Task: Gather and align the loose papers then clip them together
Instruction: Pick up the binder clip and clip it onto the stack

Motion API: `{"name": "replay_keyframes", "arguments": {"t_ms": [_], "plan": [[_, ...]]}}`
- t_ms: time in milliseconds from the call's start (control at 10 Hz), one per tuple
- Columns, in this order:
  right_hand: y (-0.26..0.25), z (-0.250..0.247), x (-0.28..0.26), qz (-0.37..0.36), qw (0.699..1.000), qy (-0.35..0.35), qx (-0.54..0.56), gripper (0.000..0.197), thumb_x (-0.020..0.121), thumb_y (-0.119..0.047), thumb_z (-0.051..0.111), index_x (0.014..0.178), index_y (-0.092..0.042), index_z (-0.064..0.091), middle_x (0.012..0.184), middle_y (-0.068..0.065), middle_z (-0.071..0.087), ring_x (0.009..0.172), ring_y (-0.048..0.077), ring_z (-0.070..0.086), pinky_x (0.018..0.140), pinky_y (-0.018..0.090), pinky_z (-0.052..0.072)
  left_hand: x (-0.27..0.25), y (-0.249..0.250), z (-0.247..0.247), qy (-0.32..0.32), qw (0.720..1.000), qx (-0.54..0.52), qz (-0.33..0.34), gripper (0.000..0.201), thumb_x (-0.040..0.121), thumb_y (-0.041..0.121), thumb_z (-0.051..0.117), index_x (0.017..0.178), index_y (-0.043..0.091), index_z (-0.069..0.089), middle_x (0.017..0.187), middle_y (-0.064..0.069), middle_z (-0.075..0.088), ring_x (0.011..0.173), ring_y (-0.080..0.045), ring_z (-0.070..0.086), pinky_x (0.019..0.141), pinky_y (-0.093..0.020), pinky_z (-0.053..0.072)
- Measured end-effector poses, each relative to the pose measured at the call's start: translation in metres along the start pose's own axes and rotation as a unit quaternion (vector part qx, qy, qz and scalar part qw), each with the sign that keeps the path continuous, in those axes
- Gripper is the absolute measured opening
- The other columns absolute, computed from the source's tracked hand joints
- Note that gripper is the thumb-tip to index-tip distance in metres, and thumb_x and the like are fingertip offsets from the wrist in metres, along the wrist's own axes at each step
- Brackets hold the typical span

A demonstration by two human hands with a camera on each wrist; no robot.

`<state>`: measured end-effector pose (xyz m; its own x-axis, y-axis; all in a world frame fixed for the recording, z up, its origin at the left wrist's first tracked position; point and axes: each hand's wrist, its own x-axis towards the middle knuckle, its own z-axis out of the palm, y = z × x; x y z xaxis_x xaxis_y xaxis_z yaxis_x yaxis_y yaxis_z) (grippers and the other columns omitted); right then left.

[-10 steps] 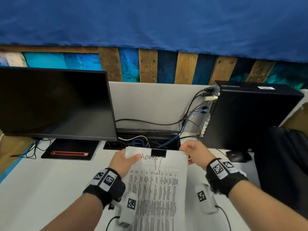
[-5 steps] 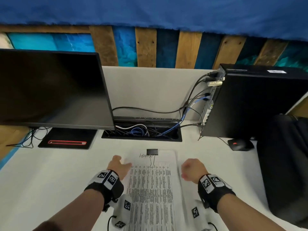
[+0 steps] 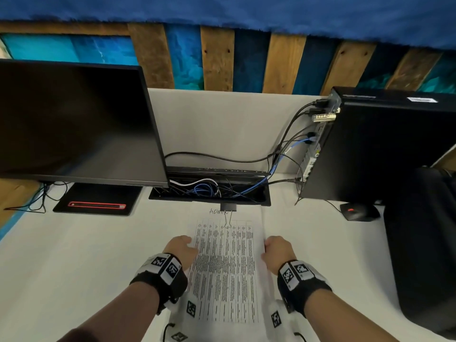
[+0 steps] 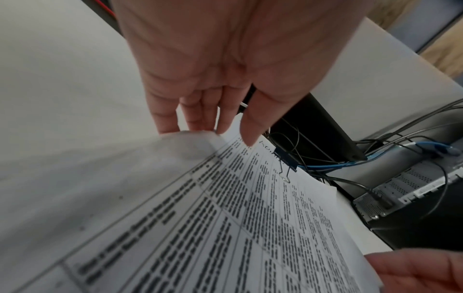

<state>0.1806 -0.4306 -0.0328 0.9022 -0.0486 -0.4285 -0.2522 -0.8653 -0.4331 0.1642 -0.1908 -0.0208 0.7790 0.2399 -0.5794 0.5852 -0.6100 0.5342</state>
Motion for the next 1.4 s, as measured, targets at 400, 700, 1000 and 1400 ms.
{"name": "replay_keyframes", "arguments": {"t_ms": [400, 700, 1000, 1400], "plan": [[0.001, -0.001, 0.000, -0.011, 1.000, 0.000, 0.009, 0.026, 0.084, -0.002, 0.045, 0.099, 0.000, 0.066, 0.104, 0.013, 0.068, 0.096, 0.027, 0.064, 0.078, 0.029, 0.052, 0.001, -0.004, -0.002, -0.006, 1.000, 0.003, 0.009, 0.053, 0.090, 0.017, 0.057, 0.140, 0.009, 0.042, 0.146, -0.010, 0.045, 0.129, -0.026, 0.047, 0.104, -0.031, 0.037], [0.004, -0.004, -0.008, 0.009, 0.997, -0.081, 0.010, 0.023, 0.083, -0.007, 0.054, 0.104, -0.002, 0.059, 0.109, 0.013, 0.064, 0.100, 0.029, 0.065, 0.082, 0.035, 0.057, -0.004, -0.021, -0.006, -0.027, 0.999, 0.042, -0.010, 0.060, 0.086, 0.011, 0.054, 0.142, 0.010, 0.033, 0.141, -0.013, 0.045, 0.105, -0.024, 0.054, 0.084, -0.030, 0.049], [0.000, -0.002, -0.015, 0.001, 0.996, -0.078, -0.050, 0.019, 0.084, -0.005, 0.050, 0.102, -0.003, 0.056, 0.116, 0.015, 0.064, 0.104, 0.028, 0.064, 0.081, 0.029, 0.053, -0.010, -0.022, -0.004, -0.030, 0.997, 0.074, 0.013, 0.061, 0.088, 0.009, 0.051, 0.145, 0.011, 0.029, 0.147, -0.014, 0.040, 0.125, -0.026, 0.051, 0.087, -0.025, 0.045], [-0.012, -0.021, -0.026, 0.018, 0.995, -0.078, -0.065, 0.024, 0.087, -0.010, 0.052, 0.110, -0.002, 0.054, 0.105, 0.010, 0.057, 0.095, 0.024, 0.061, 0.079, 0.032, 0.056, -0.022, -0.014, -0.024, 0.038, 0.992, 0.101, 0.070, 0.041, 0.088, 0.017, 0.054, 0.128, 0.012, 0.051, 0.133, -0.009, 0.053, 0.112, -0.023, 0.056, 0.081, -0.024, 0.043]]}}
